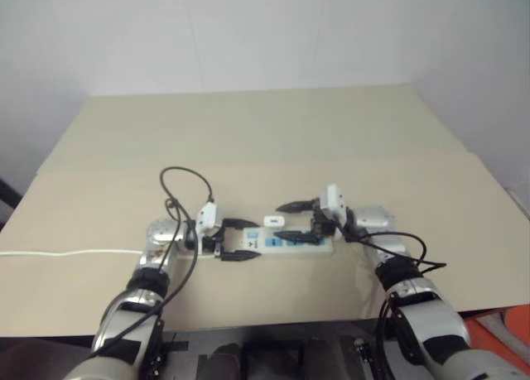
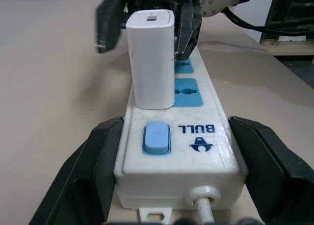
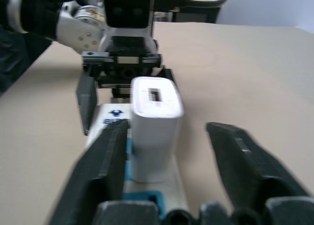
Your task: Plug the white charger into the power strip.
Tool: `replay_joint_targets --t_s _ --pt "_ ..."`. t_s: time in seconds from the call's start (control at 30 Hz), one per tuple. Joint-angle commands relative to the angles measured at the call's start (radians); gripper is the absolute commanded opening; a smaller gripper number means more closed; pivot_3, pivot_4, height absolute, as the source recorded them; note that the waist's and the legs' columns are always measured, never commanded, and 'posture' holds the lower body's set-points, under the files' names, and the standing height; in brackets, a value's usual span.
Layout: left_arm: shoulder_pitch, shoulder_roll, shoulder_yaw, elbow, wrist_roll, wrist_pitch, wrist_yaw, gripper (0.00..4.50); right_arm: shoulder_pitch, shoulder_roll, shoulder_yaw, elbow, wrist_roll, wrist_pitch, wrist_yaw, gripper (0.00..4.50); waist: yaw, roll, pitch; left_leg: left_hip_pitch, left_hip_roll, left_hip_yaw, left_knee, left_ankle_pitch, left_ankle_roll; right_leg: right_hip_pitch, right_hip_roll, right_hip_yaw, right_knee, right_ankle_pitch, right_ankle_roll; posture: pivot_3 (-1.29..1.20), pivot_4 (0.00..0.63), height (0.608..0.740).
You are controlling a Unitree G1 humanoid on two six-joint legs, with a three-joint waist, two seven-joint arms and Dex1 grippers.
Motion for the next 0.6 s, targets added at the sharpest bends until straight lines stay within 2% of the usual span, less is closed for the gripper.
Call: replay_joint_targets --t_s 0.03,0.17,0.37,0.43,0.5,0.6 --pt "-0.011 -0.006 -0.019 -0.016 0.002 -0.013 -0.032 3.23 0.015 -0.015 -0.001 0.021 -0.020 0.004 0.013 4.40 0.001 0.000 0.000 0.000 0.000 0.000 0.000 0.000 0.000 0.000 0.000 0.000 0.000 0.000 0.000 0.00 0.150 0.740" --pt "-0.015 -0.009 -0.021 -0.011 0.005 -0.014 -0.031 3.23 0.027 -0.043 -0.009 -0.008 0.002 0.011 0.083 4.45 0.006 0.000 0.000 -0.001 0.000 0.000 0.000 -0.001 -0.001 0.000 0.000 0.000 -0.002 0.000 0.000 0.00 0.150 0.740" --pt "-0.023 -0.033 0.004 -0.011 -0.023 0.015 -0.016 3.23 0.046 -0.089 -0.048 -0.103 0.045 0.020 0.111 4.45 0.017 0.000 0.000 -0.005 0.000 0.000 0.000 -0.001 -0.001 -0.001 0.000 -0.001 -0.008 0.000 0.000 0.00 0.150 0.740" --pt "-0.020 -0.033 0.004 -0.028 -0.029 0.042 -0.021 3.94 0.056 -0.108 -0.060 -0.146 0.064 0.027 0.119 4.50 0.021 0.000 0.000 -0.007 0.000 0.000 0.000 -0.001 -0.001 -0.002 0.000 -0.001 -0.009 0.000 0.000 0.00 0.150 0.740" --pt "-0.013 -0.035 0.008 -0.051 -0.042 0.060 -0.029 4.39 0.063 -0.120 -0.068 -0.171 0.077 0.026 0.118 4.50 0.022 0.000 0.000 -0.010 0.000 0.000 0.000 -0.001 -0.001 -0.005 0.000 -0.001 -0.009 0.000 0.000 0.00 0.150 0.740" --pt "0.009 -0.036 0.015 -0.108 -0.077 0.070 -0.059 4.46 0.083 -0.147 -0.083 -0.229 0.101 0.057 0.124 4.50 0.022 0.000 0.000 -0.013 0.000 0.000 0.000 -0.001 -0.001 -0.009 0.000 -0.001 -0.009 0.000 0.000 0.00 0.150 0.740"
